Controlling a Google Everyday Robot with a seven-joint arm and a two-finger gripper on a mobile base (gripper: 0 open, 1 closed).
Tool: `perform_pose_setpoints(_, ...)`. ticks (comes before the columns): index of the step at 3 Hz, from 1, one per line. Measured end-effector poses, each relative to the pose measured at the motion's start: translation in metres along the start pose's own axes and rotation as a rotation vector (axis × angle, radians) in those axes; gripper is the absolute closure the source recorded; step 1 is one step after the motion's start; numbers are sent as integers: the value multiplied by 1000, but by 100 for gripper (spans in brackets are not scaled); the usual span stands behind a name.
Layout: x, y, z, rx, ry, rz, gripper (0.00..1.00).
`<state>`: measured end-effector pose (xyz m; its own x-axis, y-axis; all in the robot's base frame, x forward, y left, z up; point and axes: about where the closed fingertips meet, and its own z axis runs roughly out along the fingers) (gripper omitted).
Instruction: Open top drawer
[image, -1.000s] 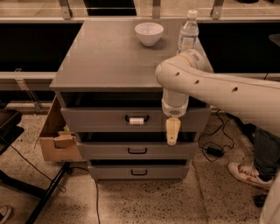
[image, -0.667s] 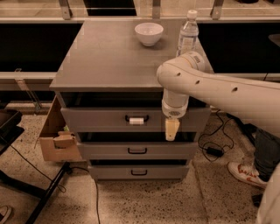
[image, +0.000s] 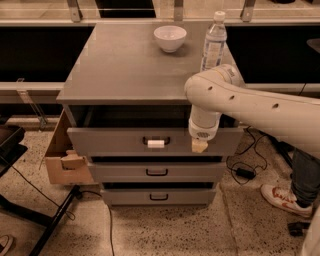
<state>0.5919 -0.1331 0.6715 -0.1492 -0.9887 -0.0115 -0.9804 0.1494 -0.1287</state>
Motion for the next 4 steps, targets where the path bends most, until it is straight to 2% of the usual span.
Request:
perform_pose_setpoints(1, 5, 1, -6, -5, 3, 13, 94)
perform_pose_setpoints(2, 5, 0, -13, -7, 2, 13, 0)
perform_pose_setpoints(3, 6, 2, -12, -9, 2, 14, 0)
perform_pose_setpoints(4, 16, 33, 2, -53, 30, 31, 18)
